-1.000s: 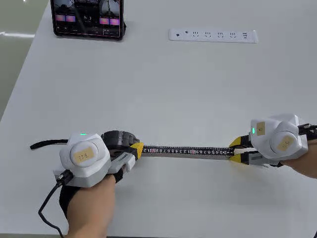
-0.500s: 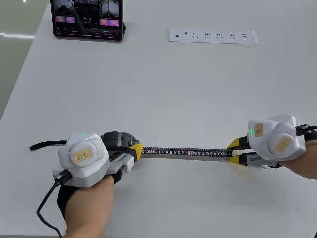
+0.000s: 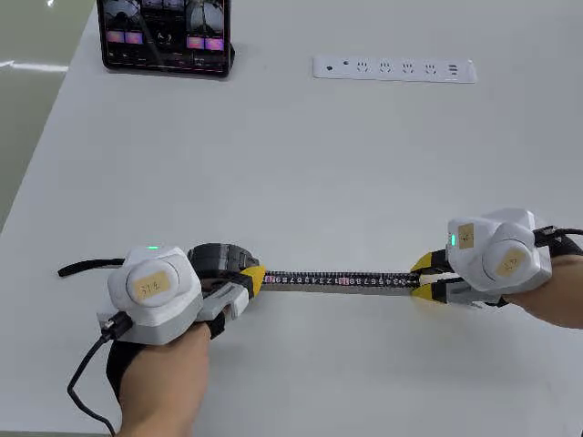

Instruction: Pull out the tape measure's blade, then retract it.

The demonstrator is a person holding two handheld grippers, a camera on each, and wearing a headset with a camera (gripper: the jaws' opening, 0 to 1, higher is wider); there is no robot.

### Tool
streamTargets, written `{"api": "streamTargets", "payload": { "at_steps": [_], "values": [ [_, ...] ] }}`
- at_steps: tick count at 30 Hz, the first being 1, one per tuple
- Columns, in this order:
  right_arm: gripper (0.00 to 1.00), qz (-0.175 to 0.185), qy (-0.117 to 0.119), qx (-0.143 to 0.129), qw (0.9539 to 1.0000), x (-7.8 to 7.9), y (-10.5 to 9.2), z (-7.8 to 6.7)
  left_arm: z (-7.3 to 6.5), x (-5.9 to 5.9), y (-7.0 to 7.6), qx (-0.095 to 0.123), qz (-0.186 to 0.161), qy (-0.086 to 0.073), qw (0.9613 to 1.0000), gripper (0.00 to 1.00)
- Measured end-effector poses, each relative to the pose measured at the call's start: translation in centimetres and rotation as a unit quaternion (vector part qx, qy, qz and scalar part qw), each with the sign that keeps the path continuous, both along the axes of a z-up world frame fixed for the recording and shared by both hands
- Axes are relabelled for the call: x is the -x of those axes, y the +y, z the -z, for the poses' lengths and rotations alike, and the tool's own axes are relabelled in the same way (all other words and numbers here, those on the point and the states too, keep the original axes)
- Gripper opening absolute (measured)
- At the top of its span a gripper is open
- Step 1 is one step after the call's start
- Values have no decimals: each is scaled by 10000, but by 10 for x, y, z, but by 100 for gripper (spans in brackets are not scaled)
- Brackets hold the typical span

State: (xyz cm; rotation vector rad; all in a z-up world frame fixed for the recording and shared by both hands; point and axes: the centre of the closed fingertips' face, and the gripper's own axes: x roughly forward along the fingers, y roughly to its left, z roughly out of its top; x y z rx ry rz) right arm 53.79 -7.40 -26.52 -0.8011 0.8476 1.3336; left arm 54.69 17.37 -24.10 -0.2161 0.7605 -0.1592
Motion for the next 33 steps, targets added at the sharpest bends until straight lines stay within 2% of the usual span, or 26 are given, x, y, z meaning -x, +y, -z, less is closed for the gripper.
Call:
{"api": "streamTargets", "payload": {
  "at_steps": [3,7,33],
  "values": [
    [10,76,68,-178,9998,-2,7,-5,0,0,0,20,6,3,10000,59],
    [10,11,46,-134,9999,-3,10,-3,1,0,0,33,7,12,10000,59],
    [10,-93,116,-283,9995,-3,36,-4,1,0,0,130,12,24,9999,59]
  ]
}}
